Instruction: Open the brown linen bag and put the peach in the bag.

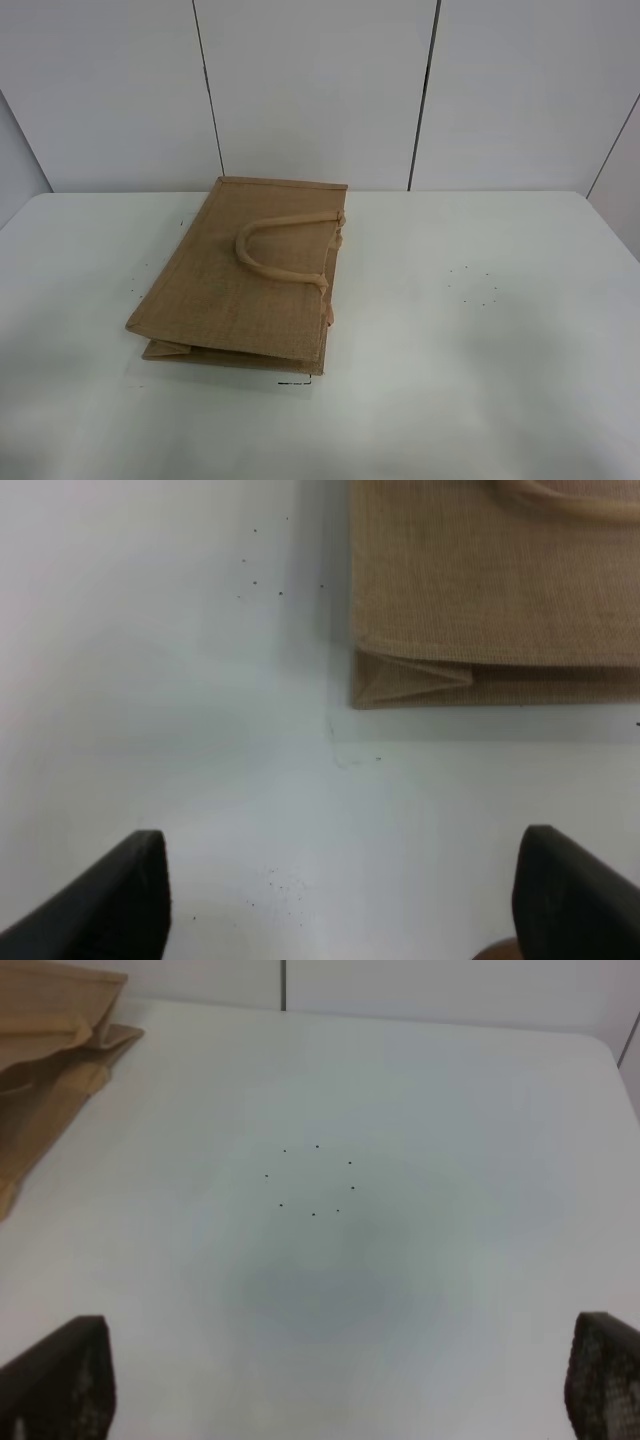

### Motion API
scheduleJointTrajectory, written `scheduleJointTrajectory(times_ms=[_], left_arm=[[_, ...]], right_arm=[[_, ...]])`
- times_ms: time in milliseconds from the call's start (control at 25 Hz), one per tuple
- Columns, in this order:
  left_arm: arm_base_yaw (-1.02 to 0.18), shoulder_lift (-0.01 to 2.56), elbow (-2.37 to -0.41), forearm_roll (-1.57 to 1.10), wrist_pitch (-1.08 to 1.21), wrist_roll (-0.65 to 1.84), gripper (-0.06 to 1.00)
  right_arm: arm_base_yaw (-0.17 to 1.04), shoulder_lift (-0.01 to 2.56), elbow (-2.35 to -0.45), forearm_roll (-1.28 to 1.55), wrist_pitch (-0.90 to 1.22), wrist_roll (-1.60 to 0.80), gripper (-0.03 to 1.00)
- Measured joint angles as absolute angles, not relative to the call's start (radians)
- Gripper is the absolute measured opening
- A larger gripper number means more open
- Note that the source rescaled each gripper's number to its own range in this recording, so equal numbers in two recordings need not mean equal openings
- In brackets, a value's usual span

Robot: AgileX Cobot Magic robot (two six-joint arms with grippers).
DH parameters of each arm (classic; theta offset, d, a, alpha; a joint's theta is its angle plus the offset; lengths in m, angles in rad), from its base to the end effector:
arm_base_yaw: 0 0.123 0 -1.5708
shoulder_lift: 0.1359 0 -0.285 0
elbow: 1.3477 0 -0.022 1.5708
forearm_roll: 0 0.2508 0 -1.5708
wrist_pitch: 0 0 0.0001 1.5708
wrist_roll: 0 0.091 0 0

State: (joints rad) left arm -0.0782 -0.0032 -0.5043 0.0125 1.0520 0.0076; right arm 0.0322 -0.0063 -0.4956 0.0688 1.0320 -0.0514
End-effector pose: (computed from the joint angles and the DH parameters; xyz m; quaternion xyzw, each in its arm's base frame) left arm -0.0054 0.0014 0.2792 0.0362 0.8482 -0.0124 0.5283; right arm -0.0044 0.0052 0.2785 -0.0362 0.8439 0.0292 0.5345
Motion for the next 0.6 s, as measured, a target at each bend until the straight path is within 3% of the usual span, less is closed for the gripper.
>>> scheduleJointTrajectory(times_ms=[600], left_arm=[[-0.058, -0.003, -0.504, 0.013, 1.052, 0.008, 1.00]], right_arm=[[0.032, -0.006, -0.496, 0.069, 1.032, -0.051, 1.00]])
